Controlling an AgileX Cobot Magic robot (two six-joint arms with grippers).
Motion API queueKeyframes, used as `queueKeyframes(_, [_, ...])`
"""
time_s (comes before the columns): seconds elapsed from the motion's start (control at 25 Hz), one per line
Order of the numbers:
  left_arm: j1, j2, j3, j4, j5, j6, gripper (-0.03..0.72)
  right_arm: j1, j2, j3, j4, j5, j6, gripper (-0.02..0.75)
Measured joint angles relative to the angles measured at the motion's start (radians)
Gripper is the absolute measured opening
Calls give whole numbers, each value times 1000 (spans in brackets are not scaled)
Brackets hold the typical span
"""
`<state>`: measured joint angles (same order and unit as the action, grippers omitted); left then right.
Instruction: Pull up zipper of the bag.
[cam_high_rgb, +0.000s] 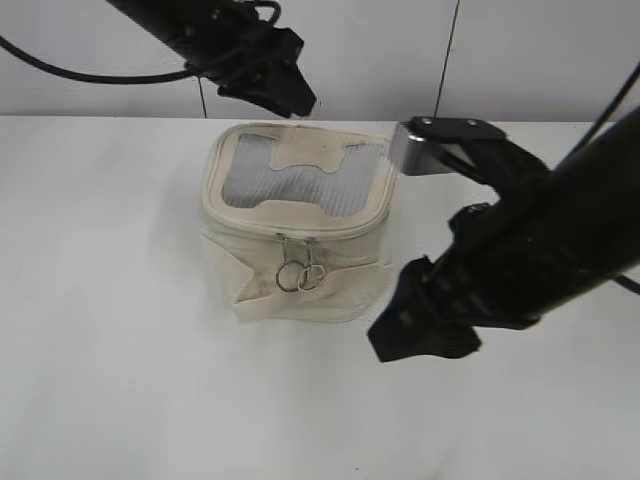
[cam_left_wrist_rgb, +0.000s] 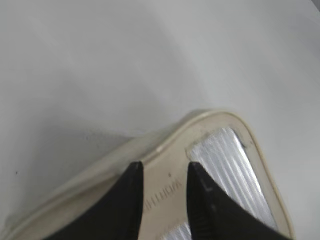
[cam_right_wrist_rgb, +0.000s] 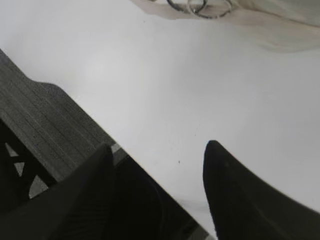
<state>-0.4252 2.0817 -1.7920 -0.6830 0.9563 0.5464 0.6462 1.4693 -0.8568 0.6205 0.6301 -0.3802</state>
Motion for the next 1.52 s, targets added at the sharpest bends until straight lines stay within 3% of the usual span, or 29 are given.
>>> queueKeyframes(0.2, [1, -341, 327, 27, -120, -12, 239, -95, -175, 62, -86, 151, 91, 452])
queueKeyframes(0.32, [1, -611, 539, 97, -176, -87, 239, -171, -320, 116, -128, 248, 100, 452])
queueKeyframes(0.52, [1, -1102, 833, 367, -138, -333, 239, -220, -614, 190, -296, 401, 141, 452])
queueKeyframes(0.64, [1, -1412, 949, 503, -40, -462, 239, -221, -804, 216, -379, 439, 178, 452])
queueKeyframes(0.8, [1, -1725, 1057, 612, 92, -546, 239, -224, -1000, 262, -423, 453, 191, 452])
queueKeyframes(1.0, [1, -1993, 1165, 683, 152, -562, 239, -224, -1208, 335, -444, 453, 195, 452])
queueKeyframes(1.32, [1, -2089, 1252, 675, 104, -546, 239, -224, -1439, 352, -478, 428, 243, 453])
queueKeyframes(1.52, [1, -2089, 1253, 661, 101, -535, 239, -224, -1476, 353, -490, 424, 266, 412])
